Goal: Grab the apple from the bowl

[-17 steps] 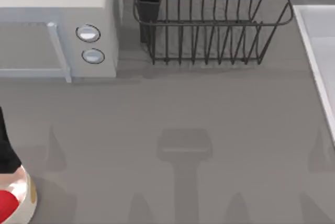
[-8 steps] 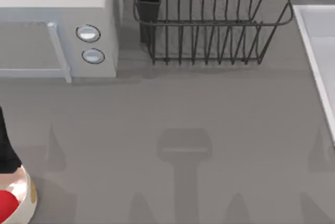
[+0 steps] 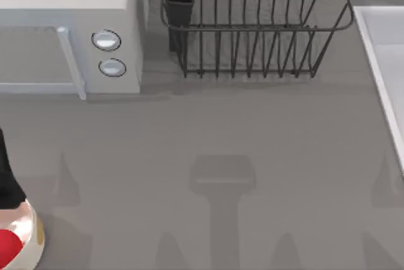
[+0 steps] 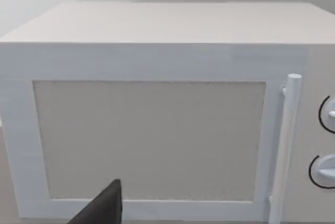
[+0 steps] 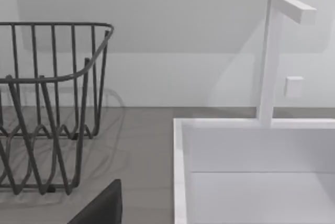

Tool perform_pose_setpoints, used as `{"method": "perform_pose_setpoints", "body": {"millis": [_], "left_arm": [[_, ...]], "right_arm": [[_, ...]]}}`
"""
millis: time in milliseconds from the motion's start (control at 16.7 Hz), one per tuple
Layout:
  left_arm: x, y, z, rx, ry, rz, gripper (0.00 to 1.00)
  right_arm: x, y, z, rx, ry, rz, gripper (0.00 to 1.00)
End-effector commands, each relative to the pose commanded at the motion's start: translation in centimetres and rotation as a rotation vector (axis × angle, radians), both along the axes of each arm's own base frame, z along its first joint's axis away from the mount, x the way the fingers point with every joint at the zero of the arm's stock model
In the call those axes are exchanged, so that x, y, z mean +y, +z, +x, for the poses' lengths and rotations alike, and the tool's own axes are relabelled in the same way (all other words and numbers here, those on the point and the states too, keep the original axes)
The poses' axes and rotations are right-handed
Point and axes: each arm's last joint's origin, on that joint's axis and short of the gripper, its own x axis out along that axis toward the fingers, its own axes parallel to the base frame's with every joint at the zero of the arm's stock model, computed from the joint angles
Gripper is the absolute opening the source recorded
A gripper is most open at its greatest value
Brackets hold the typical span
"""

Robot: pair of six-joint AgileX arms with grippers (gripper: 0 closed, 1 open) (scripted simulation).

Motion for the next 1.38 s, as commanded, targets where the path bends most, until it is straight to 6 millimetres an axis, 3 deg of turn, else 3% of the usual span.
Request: {"method": "perform_pose_setpoints", "body": {"millis": [300,480,660,1140,1380], "left_arm": [[0.0,0.2,0.0,0.015,0.001,0.002,1.00],[0.1,1.1,0.2,0.134,0.011,0.013,1.00],[0.4,2.0,0.9,0.384,0.022,0.028,1.00],[1.3,3.4,4.7,1.250,0.009,0.033,1.00],[1.8,3.7,6.4,1.510,-0.010,0.020,1.00]], "right_arm": [[0.0,0.0,0.0,0.000,0.000,0.000,1.00],[0.0,0.0,0.0,0.000,0.000,0.000,1.00],[0.0,0.0,0.0,0.000,0.000,0.000,1.00],[0.0,0.0,0.0,0.000,0.000,0.000,1.00],[0.0,0.0,0.0,0.000,0.000,0.000,1.00]]}}
